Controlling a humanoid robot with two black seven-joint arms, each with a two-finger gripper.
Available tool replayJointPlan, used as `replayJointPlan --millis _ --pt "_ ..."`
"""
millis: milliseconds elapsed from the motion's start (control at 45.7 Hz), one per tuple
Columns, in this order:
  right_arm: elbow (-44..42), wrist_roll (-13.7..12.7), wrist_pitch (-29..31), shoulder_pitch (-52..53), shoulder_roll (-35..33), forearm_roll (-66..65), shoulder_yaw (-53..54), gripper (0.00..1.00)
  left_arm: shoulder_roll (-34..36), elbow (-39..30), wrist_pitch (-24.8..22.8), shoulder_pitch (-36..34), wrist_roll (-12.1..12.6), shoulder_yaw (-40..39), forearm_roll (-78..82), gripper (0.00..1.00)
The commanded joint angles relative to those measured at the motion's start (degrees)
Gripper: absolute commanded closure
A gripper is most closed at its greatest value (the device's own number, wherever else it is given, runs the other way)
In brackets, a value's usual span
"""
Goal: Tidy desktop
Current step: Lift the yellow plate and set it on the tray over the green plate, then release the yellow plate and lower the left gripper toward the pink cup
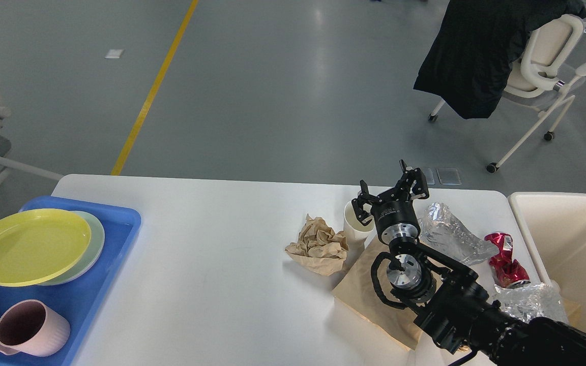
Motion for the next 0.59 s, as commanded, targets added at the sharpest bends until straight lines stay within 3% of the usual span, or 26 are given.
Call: replayJointPlan --millis 0,109,328,481,568 --pt "0.0 0.0 0.0 0.0 0.0 0.0 0.0 0.0 0.0 1.4 6.9 3.0 -2.2 -0.6 0.0 1.0" --pt "0.0 0.0 0.0 0.0 -0.1 0.0 0.0 0.0 -0.8 2.2 12.2 5.7 -4.4 -2.0 0.0 1.0" --pt "0.0 0.0 0.0 0.0 0.0 0.0 0.0 0.0 -2.5 1.8 18.1 9.4 -5.6 -3.5 0.0 1.0" --pt "0.0 0.0 0.0 0.0 0.0 0.0 0.0 0.0 -4.3 -0.6 27.4 11.8 -7.1 -4.6 -0.4 1.0" --pt "0.0 0.0 0.0 0.0 0.0 0.0 0.0 0.0 -4.5 -3.2 35.1 13.0 -8.4 -5.0 -0.7 1.0"
